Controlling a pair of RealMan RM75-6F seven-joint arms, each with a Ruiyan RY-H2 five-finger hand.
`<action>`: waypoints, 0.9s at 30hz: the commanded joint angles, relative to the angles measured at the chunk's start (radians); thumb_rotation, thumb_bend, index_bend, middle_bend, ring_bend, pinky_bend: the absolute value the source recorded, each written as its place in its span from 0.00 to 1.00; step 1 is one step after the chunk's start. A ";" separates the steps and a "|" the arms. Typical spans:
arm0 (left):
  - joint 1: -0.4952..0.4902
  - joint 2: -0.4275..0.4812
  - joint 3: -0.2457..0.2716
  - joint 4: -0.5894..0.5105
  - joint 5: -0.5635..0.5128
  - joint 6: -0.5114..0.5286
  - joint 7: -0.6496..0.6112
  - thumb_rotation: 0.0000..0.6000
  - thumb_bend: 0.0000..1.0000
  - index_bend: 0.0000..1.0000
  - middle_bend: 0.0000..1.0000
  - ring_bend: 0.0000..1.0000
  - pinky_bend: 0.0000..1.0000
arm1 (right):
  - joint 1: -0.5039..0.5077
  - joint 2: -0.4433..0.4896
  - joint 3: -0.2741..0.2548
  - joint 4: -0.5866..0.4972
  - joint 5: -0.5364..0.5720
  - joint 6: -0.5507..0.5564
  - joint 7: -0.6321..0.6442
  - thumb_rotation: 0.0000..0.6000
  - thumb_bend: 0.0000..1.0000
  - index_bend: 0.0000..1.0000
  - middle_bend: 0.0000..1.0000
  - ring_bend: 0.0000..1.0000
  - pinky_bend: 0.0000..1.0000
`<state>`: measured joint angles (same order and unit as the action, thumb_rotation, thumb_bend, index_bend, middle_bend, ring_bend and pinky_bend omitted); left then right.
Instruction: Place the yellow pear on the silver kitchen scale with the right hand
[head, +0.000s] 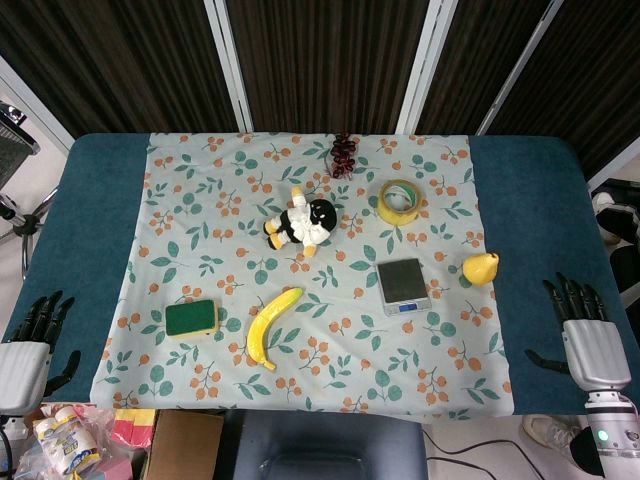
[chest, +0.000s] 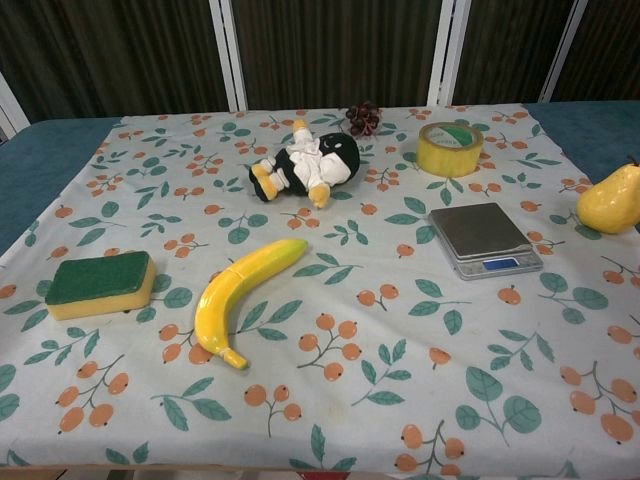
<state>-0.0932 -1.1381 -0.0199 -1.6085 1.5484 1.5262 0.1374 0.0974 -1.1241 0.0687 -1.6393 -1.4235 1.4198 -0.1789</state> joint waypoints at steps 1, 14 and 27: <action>-0.004 0.005 -0.002 -0.002 -0.017 -0.029 -0.003 1.00 0.38 0.09 0.02 0.00 0.34 | 0.000 0.001 -0.001 0.000 0.000 -0.001 0.001 1.00 0.09 0.07 0.03 0.00 0.06; -0.022 -0.006 -0.018 0.039 -0.012 -0.034 -0.037 1.00 0.44 0.16 0.14 0.12 0.38 | 0.043 -0.002 0.040 0.042 0.003 -0.037 0.110 1.00 0.09 0.07 0.03 0.00 0.06; -0.010 -0.003 -0.015 0.050 -0.004 -0.011 -0.064 1.00 0.55 0.32 0.33 0.28 0.49 | 0.223 -0.050 0.141 0.214 0.154 -0.302 0.207 1.00 0.09 0.10 0.05 0.01 0.12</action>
<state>-0.1038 -1.1415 -0.0351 -1.5587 1.5438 1.5146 0.0745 0.2799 -1.1508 0.1899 -1.4702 -1.2975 1.1635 0.0275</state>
